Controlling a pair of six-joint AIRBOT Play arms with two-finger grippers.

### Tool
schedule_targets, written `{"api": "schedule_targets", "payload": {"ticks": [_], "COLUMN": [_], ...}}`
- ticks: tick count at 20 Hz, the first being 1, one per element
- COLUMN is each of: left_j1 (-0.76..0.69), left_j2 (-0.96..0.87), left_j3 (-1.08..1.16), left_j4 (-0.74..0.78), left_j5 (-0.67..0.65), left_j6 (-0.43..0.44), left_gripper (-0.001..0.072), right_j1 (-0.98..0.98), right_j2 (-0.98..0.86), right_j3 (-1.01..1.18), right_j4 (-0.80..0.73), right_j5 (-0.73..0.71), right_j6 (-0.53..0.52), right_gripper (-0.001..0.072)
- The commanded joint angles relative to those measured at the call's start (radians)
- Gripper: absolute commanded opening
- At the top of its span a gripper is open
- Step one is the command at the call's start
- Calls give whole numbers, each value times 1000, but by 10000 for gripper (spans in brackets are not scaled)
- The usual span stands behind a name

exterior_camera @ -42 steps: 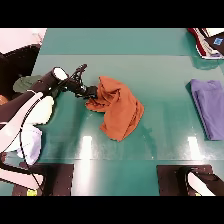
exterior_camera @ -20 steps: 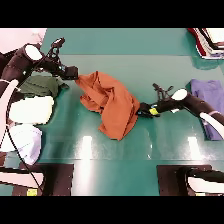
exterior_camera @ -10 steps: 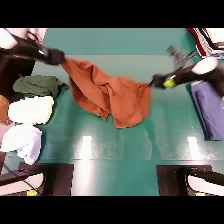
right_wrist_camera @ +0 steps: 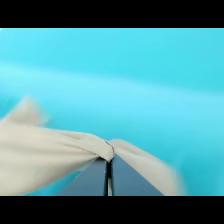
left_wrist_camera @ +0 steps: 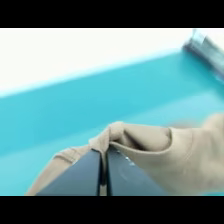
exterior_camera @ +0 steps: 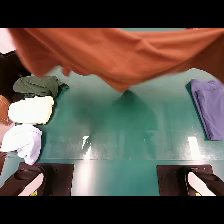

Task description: Fold the shirts.

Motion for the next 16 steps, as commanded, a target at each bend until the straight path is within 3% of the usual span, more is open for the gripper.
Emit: {"api": "schedule_targets", "payload": {"ticks": [1, 6, 10, 13, 16], "left_j1": [0, 0, 0, 0, 0], "left_j2": [91, 64, -46, -174, -326], "left_j3": [71, 70, -117, -375, -581], "left_j4": [-17, -20, 6, 6, 11], "left_j5": [-25, -129, -207, -179, -23], "left_j6": [-49, -68, -68, -61, -11], "left_gripper": [24, 24, 25, 24, 25], "right_j1": [-101, -143, -36, 48, 87], "right_j2": [23, -141, -312, -507, -717], "right_j3": [161, 357, 225, 112, 86], "right_j4": [-4, 10, 22, 18, 20], "right_j5": [66, 160, 115, 99, 23], "right_j6": [0, 1, 0, -19, -24], "right_gripper": [16, 15, 14, 15, 15]}}
